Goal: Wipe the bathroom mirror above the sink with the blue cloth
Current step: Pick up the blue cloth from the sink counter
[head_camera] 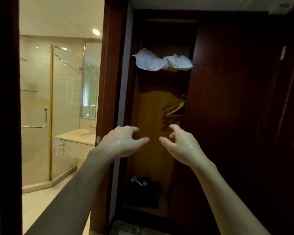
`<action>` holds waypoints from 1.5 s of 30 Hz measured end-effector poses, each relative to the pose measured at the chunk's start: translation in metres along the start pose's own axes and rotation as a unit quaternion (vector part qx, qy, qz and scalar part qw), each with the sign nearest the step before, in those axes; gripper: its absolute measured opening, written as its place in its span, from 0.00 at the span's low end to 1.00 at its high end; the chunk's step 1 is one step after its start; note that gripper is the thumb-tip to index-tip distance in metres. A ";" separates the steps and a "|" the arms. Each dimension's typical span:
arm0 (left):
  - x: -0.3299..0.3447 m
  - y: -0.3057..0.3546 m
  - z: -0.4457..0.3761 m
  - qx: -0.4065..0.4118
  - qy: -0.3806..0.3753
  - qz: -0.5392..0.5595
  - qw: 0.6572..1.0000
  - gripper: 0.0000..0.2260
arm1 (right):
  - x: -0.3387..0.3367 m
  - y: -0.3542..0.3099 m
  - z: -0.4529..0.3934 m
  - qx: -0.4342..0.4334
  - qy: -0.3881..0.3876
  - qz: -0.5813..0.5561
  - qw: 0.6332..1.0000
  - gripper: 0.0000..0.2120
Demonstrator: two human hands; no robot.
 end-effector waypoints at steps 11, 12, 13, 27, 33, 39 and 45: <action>-0.012 -0.107 -0.120 -0.060 0.039 -0.078 0.994 0.32 | 0.101 -0.006 -0.173 -0.028 -0.009 -0.050 0.998 0.31; -0.014 -0.116 -0.130 -0.063 0.043 -0.074 0.994 0.32 | 0.108 -0.008 -0.189 -0.037 -0.010 -0.052 0.998 0.30; -0.015 -0.126 -0.140 -0.066 0.048 -0.072 0.994 0.31 | 0.117 -0.010 -0.205 -0.049 -0.013 -0.053 0.997 0.30; -0.054 -0.308 -0.275 -0.248 0.117 -0.130 0.953 0.31 | 0.267 -0.103 -0.435 -0.260 -0.126 -0.142 0.947 0.30; -0.085 -0.402 -0.276 -0.336 0.119 -0.146 0.923 0.32 | 0.352 -0.184 -0.493 -0.333 -0.165 -0.180 0.911 0.27; -0.129 -0.505 -0.268 -0.396 0.171 -0.157 0.888 0.32 | 0.428 -0.285 -0.538 -0.412 -0.165 -0.204 0.873 0.24; -0.182 -0.631 -0.268 -0.448 0.192 -0.148 0.860 0.30 | 0.511 -0.393 -0.598 -0.444 -0.172 -0.212 0.854 0.22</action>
Point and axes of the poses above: each hand's wrist, its own z-axis away from the middle knuckle, its own x-axis out of the palm, y = z × x, the point moved 7 cm from there along -z, towards the middle knuckle, and after that the axes turned 7 degrees about -y, right-handed, at the moved point
